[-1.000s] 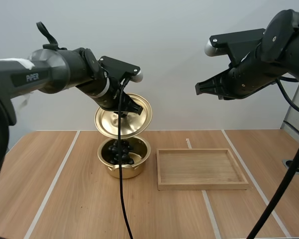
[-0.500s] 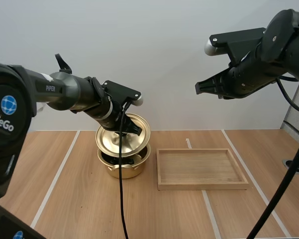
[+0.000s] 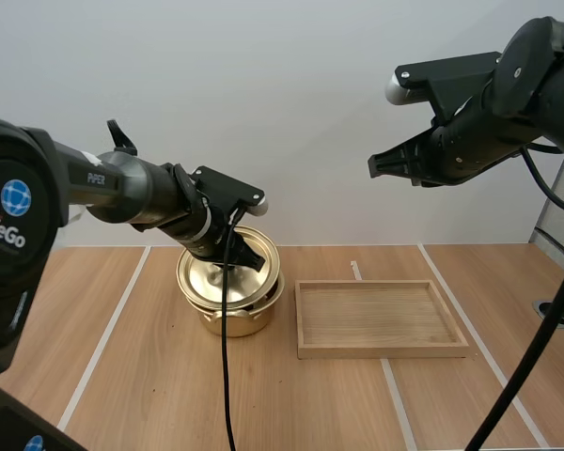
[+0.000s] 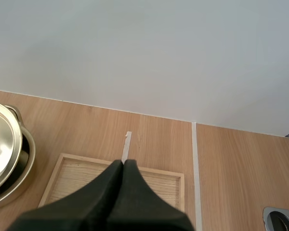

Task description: Open the pot, put the grape inside, and close it

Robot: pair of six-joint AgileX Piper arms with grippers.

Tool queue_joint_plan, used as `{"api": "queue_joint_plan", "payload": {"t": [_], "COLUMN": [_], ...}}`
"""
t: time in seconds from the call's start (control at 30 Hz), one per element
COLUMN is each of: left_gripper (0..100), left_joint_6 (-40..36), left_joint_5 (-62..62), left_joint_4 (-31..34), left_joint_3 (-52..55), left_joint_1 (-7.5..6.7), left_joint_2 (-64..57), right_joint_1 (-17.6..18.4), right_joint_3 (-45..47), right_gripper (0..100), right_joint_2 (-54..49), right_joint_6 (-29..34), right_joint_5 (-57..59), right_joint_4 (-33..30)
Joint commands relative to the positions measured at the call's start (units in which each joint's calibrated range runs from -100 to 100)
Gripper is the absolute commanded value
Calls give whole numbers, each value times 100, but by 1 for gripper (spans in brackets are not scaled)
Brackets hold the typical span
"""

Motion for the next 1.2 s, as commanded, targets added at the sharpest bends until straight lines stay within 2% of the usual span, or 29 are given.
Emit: {"api": "queue_joint_plan", "payload": {"t": [0.0, 0.4, 0.57, 1.17], "left_gripper": [0, 0, 0, 0], "left_joint_6": [17, 223, 632, 652], "left_joint_5": [-129, 91, 225, 360], "left_joint_4": [-108, -123, -586, -538], "left_joint_3": [14, 14, 14, 1], "left_joint_1": [-19, -19, -19, -19], "left_joint_2": [68, 124, 124, 648], "right_joint_1": [-25, -25, -25, -25], "right_joint_3": [13, 13, 13, 13], "right_gripper": [0, 0, 0, 0], "right_joint_2": [-85, -85, -85, -85], "right_joint_6": [-48, -48, -48, -48], "right_joint_5": [-120, -116, -116, -116], "right_joint_4": [11, 59, 72, 109]}}
